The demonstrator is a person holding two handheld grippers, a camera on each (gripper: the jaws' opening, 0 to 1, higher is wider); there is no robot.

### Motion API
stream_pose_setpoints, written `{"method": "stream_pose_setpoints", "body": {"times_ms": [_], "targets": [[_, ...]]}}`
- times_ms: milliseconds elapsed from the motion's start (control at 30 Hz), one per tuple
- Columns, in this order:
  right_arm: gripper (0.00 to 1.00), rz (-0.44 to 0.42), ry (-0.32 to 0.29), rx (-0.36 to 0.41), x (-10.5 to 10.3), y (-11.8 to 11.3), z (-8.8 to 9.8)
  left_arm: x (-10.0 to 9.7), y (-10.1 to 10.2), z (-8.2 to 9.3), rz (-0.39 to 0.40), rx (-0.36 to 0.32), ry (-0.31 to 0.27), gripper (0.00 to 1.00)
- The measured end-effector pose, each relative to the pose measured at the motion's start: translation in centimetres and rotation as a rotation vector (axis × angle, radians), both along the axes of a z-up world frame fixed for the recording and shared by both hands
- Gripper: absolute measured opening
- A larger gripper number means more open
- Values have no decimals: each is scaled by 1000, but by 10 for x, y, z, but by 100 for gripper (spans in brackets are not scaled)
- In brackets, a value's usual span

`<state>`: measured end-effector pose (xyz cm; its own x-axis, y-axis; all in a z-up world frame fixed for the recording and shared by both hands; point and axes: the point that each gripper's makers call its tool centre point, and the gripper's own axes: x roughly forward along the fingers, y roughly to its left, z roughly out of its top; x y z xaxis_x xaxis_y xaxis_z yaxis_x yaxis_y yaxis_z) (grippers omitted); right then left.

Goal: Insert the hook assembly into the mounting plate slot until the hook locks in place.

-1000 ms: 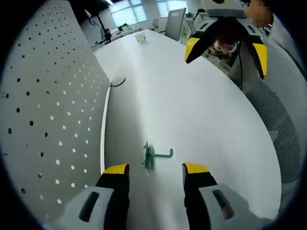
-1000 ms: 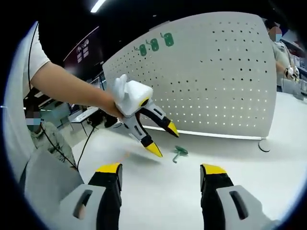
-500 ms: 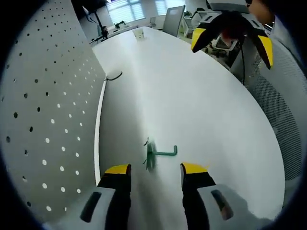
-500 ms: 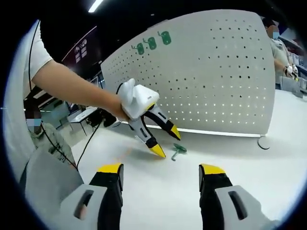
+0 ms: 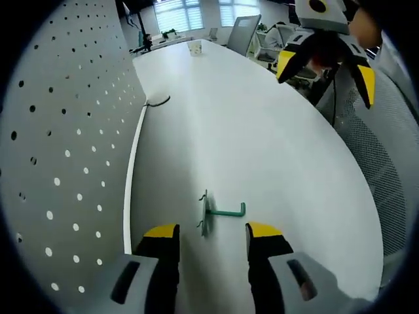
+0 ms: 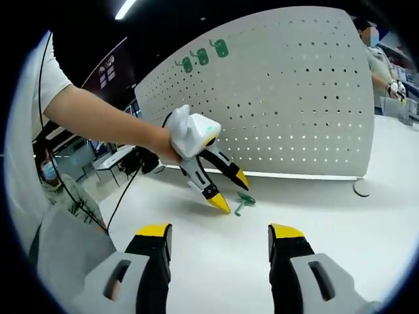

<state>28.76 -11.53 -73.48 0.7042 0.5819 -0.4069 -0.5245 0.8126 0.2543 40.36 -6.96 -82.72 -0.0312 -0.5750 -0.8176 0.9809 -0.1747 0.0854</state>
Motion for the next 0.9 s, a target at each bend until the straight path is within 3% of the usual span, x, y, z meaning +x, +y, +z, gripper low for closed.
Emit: {"method": "stream_pose_setpoints", "body": {"times_ms": [367,467,533,900], "targets": [[57,-4,2,-3,0,-1,0,-1,2,-1,20,3,37,39],[56,-3,0,-5,0,-1,0,-4,3,-3,57,11,98,37],[55,0,2,0,-1,-1,0,-2,1,-3,28,-2,75,38],[55,1,-1,-4,-1,0,0,0,1,-3,44,1,85,35]]}}
